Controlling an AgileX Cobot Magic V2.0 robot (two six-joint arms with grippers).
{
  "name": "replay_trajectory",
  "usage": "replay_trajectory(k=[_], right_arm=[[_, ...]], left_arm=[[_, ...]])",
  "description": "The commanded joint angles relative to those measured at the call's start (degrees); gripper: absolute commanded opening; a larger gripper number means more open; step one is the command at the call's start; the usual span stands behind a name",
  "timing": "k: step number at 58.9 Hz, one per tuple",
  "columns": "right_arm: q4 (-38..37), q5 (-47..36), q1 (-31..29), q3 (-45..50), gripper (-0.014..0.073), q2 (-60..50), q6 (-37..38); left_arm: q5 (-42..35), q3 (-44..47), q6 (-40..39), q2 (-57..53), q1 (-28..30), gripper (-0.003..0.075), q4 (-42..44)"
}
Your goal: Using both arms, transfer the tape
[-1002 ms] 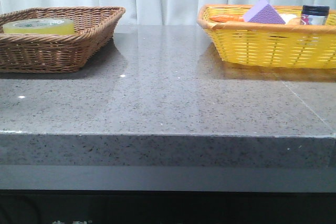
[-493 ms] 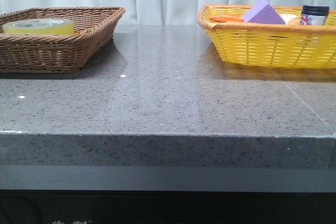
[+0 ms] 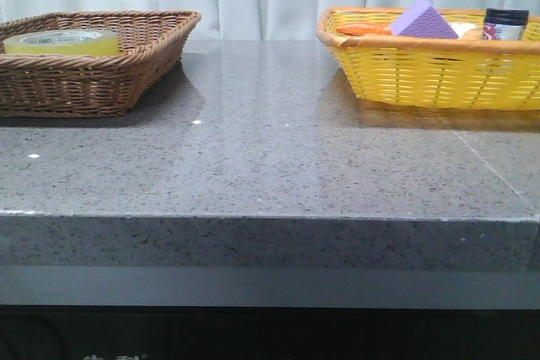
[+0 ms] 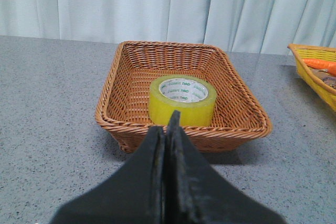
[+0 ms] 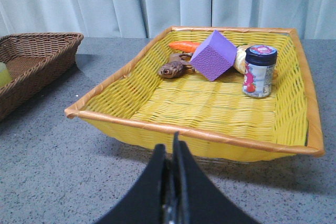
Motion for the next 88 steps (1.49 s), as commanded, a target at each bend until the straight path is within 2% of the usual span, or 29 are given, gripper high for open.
replay_trajectory(k=[1, 17, 38, 50, 58, 68, 88], right_arm=[[0.1, -4.6, -0.2, -1.4, -0.0083, 0.3, -0.3], [0.1, -4.6, -0.2, -1.4, -0.0083, 0.3, -0.3], [0.1, -4.6, -0.2, -1.4, -0.0083, 0.3, -0.3], [0.1, -4.6, -0.2, -1.4, -0.0083, 0.3, -0.3], [0.1, -4.5, -0.2, -1.4, -0.0083, 0.3, -0.3], [0.1, -4.6, -0.2, -1.4, -0.0083, 0.3, -0.3], [0.1, -4.6, -0.2, -1.4, -0.0083, 0.3, -0.3]], left_arm=[[-4.4, -1.4, -0.4, 0.5, -0.1, -0.002, -0.5], [-4.5, 1.3, -0.4, -1.0, 0.7, -0.002, -0.5], [-4.5, 14.5, -0.4, -14.0, 2.8, -0.002, -0.5], [-5.0, 19.3, -0.4, -14.2, 2.8, -0.002, -0.5], [-7.8, 22.9, -0.4, -14.2, 2.8, -0.002, -0.5], [-15.4, 28.4, -0.4, -14.2, 2.8, -0.002, -0.5], [-17.8, 28.1, -0.4, -14.2, 2.8, -0.002, -0.5]])
